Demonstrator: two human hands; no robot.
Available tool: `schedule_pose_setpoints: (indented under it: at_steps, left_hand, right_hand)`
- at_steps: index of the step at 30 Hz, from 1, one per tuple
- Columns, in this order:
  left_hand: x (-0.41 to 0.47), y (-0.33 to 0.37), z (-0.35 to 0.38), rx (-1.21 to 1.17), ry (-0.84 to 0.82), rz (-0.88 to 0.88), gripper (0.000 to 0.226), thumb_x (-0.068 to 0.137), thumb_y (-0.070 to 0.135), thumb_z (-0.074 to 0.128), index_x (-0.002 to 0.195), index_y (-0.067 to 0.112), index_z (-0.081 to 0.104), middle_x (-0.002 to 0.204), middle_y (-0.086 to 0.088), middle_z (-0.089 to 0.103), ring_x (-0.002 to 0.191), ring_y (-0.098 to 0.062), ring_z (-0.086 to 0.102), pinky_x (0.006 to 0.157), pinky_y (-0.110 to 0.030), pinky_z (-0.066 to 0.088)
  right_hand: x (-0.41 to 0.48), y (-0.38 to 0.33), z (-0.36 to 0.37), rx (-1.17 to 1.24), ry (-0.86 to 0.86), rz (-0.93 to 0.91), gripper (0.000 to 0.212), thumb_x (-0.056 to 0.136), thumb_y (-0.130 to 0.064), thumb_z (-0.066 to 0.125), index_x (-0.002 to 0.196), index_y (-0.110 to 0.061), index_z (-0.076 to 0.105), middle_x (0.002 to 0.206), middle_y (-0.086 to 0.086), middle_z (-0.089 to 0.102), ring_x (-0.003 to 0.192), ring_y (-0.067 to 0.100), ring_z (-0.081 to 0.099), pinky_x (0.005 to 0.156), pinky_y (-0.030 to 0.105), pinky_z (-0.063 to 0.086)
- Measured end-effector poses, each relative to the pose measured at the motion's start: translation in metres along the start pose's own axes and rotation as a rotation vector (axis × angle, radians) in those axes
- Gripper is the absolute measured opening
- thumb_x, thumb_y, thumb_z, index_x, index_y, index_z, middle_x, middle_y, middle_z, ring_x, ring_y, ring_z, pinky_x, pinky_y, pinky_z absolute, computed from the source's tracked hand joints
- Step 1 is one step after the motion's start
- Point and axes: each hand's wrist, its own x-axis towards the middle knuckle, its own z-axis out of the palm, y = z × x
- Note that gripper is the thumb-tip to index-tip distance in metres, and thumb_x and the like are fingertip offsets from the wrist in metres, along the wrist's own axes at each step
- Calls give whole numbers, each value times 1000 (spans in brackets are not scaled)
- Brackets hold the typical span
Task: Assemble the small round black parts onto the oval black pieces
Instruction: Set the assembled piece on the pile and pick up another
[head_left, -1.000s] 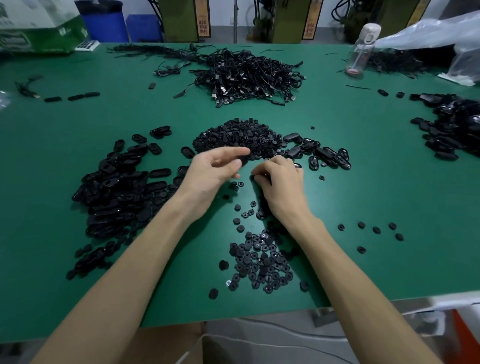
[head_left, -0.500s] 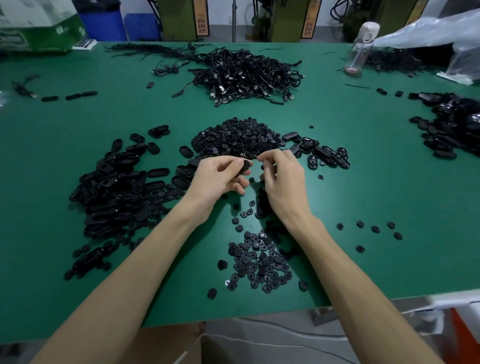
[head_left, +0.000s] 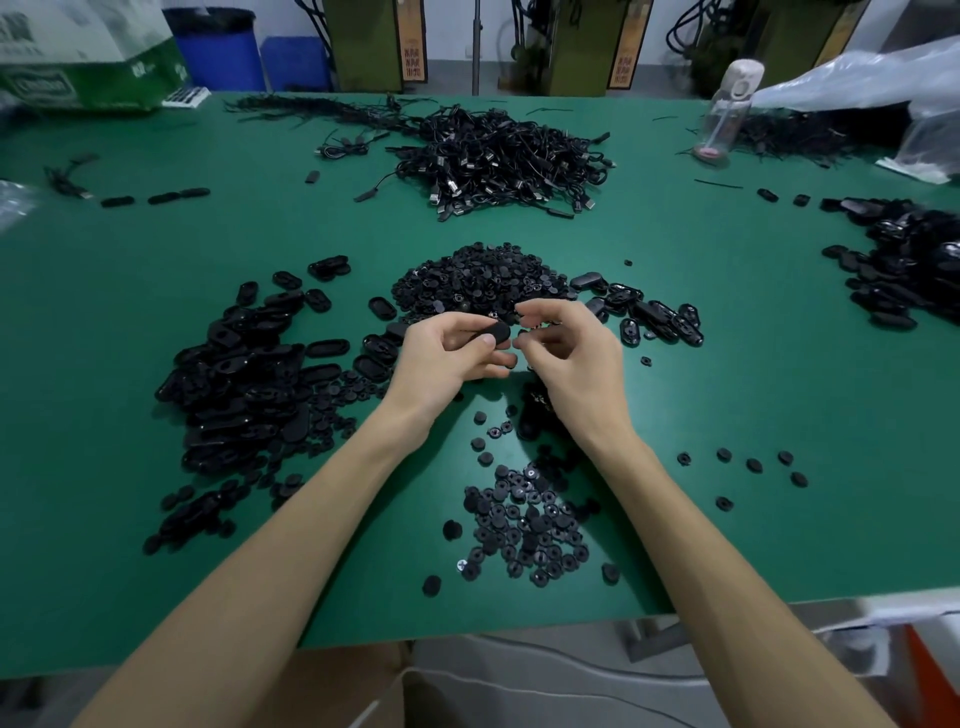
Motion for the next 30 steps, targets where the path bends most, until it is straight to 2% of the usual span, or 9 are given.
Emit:
schedule_pose_setpoints:
  at_steps: [5,10,15,20,25,30]
  left_hand:
    - [0,1,3,25,2,1,22,105,-6,49,121,-3,64,107,-20,75,93,-26,78,81,-29,63]
    - [0,3,3,42,7,-10,28,106,-9,43,127,-9,61,113,-24,72,100,-31,76,86,-33,63]
    - [-1,4,4,50,10,1,25,106,-8,44,122,-6,63,110,-21,73,94,-27,77,81,-29,63]
    - [-2,2,5,72,7,34,24,106,-7,46,118,1,65,103,-16,75,89,-22,78,76,-25,62]
    - [-1,1,4,81,13,30,26,105,-7,46,124,-4,63,107,-19,74,90,-24,78,78,-28,63]
    - [-1,0,5,96,6,42,27,106,-8,45,125,-7,63,107,-22,74,89,-26,78,77,-27,63]
  right_hand:
    - [1,1,-1,42,-32,2,22,90,-3,74,110,-13,75,97,-6,76,88,6,71,86,26,58]
    - [2,3,-1,94,-55,-4,20,89,-2,76,103,-17,76,92,-9,76,83,4,71,80,21,55]
    - [4,7,-1,166,-77,20,17,89,-2,76,97,-16,77,89,-5,78,81,12,73,78,24,56]
    - [5,12,-1,180,-64,47,8,94,-12,73,98,-16,78,83,-4,77,76,14,72,71,24,53]
    - [5,12,1,189,-72,47,9,98,-17,70,92,-16,77,76,-1,75,69,8,68,69,22,52]
    - [5,13,1,196,-48,49,8,99,-14,68,96,-15,75,79,-3,74,68,8,66,67,24,52]
